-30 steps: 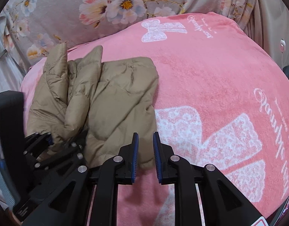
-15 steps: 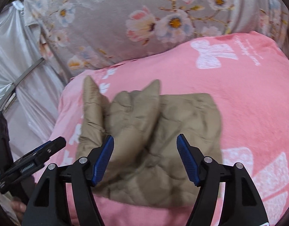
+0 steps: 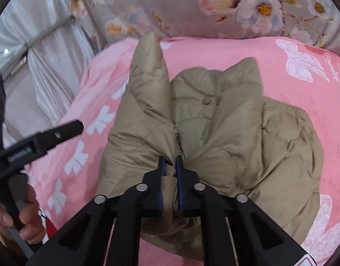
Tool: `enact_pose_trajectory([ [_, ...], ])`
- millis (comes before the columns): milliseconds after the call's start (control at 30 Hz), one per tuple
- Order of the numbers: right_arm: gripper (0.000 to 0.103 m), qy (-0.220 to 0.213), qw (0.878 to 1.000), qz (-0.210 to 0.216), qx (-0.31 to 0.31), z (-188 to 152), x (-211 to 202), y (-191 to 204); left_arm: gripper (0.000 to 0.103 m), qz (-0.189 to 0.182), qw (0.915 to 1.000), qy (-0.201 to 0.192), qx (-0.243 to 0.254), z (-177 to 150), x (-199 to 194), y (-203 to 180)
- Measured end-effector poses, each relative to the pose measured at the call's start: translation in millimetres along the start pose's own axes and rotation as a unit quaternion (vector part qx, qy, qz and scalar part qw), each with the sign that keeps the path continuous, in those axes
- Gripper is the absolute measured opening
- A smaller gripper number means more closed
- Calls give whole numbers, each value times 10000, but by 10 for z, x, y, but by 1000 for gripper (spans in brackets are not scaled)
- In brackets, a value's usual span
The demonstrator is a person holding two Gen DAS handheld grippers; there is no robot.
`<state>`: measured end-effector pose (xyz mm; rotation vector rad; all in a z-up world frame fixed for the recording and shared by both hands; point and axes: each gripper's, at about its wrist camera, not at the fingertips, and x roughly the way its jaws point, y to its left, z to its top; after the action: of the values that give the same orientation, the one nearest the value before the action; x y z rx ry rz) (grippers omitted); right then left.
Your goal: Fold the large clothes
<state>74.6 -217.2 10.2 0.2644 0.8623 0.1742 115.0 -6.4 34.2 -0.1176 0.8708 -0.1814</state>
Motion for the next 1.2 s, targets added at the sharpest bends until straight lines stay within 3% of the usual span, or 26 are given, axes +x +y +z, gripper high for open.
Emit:
enact_pose_trajectory([
  [100, 5, -546, 9982, -145, 191, 38, -404, -189, 88, -44, 9999, -99, 122, 56, -45, -89],
  [200, 4, -806, 9941, -470, 549, -41, -688, -528, 88, -160, 9995, -157, 238, 121, -56, -244],
  [400, 4, -680, 9832, -1097, 1292, -433, -787, -1203, 88, -528, 9961, -107, 705, 150, 28, -817],
  [633, 4, -403, 9716, -1815, 1462, -799, -787, -1538, 88, -839, 9873, 193, 1339, -38, 260, -1582],
  [933, 6, 116, 9697, -1889, 1543, -1077, -509, -1798, 90, -751, 9777, 574, 1874, -398, 674, -2131],
  [1000, 8, 152, 9692, -1887, 1578, -1071, -556, -1807, 90, -564, 9765, 528, 2011, -460, 736, -2205],
  [1067, 13, 43, 9681, -1847, 1694, -1001, -719, -1811, 90, -434, 9758, 490, 2088, -492, 776, -2231],
  [1200, 13, -766, 9675, -1569, 1829, -661, -1192, -1823, 90, -375, 9753, 491, 2121, -510, 828, -2251],
])
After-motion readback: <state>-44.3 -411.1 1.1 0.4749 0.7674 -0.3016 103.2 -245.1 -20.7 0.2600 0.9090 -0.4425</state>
